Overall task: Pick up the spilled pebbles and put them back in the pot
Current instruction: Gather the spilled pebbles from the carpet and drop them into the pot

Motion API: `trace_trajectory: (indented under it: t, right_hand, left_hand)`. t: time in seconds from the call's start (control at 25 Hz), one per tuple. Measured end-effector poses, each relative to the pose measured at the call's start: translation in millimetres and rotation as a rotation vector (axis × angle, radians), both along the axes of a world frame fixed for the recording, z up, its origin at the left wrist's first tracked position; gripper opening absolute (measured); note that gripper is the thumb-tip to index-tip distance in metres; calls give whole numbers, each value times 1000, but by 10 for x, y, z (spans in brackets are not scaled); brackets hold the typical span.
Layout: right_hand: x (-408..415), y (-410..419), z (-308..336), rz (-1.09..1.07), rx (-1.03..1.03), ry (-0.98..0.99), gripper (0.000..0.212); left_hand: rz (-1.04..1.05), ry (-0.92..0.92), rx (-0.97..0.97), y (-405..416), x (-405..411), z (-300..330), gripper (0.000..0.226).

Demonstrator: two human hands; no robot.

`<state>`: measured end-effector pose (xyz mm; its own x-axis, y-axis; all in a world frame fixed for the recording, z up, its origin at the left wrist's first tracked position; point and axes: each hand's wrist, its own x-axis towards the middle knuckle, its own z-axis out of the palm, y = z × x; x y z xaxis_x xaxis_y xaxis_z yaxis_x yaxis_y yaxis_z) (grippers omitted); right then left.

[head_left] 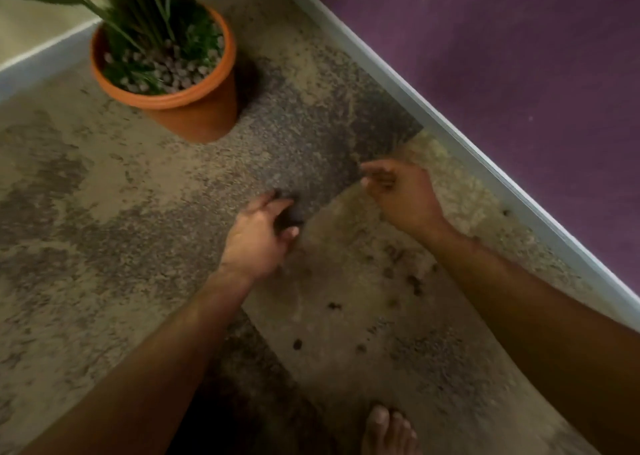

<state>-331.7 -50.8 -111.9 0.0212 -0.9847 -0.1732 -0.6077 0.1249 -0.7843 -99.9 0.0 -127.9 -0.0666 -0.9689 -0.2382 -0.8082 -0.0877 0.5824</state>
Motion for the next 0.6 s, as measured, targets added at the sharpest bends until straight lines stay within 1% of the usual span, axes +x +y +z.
trace_trajectory:
  t: [0.08, 0.2, 0.28, 0.32, 0.4, 0.48, 0.6]
  right_hand:
    - [-252, 237, -193, 87, 40, 177, 32]
    - [-474, 502, -446, 236, 139, 400, 51]
    - [-488, 574, -528, 330, 134, 544, 62]
    - [-471, 599, -546, 357, 119, 559, 65]
    - [-390, 629, -568, 401, 83, 551, 65]
    - [-291, 642, -576, 453, 35, 561, 60]
    - [-163, 664, -605, 470, -16, 558, 41]
  left_hand:
    - [-27, -101, 127, 204, -46, -154, 64]
    - [-55, -238, 270, 446, -144, -289, 80]
    - [6, -238, 296, 511, -193, -344, 88]
    - [40, -223, 290, 521, -209, -366, 92]
    - [61, -196, 281, 483, -198, -392, 94]
    - [54, -216, 295, 453, -196, -408, 93]
    - [29, -249, 343, 449, -223, -448, 91]
